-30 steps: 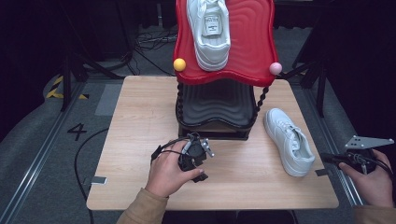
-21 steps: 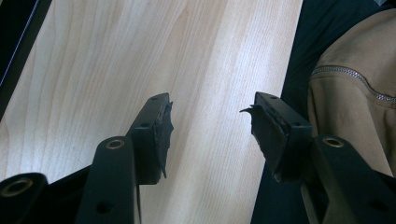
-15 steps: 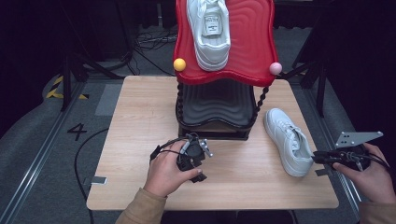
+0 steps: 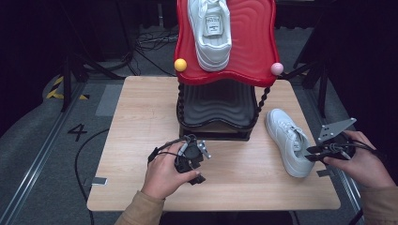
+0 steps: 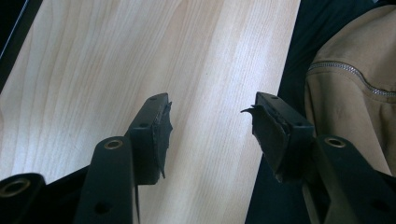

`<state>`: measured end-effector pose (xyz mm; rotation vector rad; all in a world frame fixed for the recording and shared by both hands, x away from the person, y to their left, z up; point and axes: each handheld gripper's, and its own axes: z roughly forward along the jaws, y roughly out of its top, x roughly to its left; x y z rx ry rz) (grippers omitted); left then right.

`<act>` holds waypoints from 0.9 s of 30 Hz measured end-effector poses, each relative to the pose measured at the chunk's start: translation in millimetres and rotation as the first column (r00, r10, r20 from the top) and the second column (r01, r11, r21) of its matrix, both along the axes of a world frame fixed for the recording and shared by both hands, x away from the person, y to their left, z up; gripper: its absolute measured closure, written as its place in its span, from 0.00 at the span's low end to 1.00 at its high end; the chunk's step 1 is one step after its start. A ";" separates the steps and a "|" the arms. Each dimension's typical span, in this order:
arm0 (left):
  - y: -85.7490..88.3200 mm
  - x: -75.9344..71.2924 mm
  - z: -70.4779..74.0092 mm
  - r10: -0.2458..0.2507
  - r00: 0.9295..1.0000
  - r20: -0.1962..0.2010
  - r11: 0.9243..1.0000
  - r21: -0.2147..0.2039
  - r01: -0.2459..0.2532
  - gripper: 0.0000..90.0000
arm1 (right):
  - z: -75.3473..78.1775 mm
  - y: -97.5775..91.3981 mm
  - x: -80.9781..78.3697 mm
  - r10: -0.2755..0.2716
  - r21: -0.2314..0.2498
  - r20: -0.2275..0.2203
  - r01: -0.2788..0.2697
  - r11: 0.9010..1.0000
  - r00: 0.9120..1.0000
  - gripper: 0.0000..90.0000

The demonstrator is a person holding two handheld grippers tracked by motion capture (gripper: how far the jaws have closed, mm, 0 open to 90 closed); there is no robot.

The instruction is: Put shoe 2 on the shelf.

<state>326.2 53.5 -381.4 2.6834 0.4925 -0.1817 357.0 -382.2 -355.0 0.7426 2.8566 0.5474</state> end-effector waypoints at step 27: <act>24.8 -14.8 -5.9 0.083 0.996 -0.012 0.997 0.006 -0.083 0.52 | -65.8 27.3 26.5 0.111 -0.173 -0.258 -0.159 0.972 0.960 0.73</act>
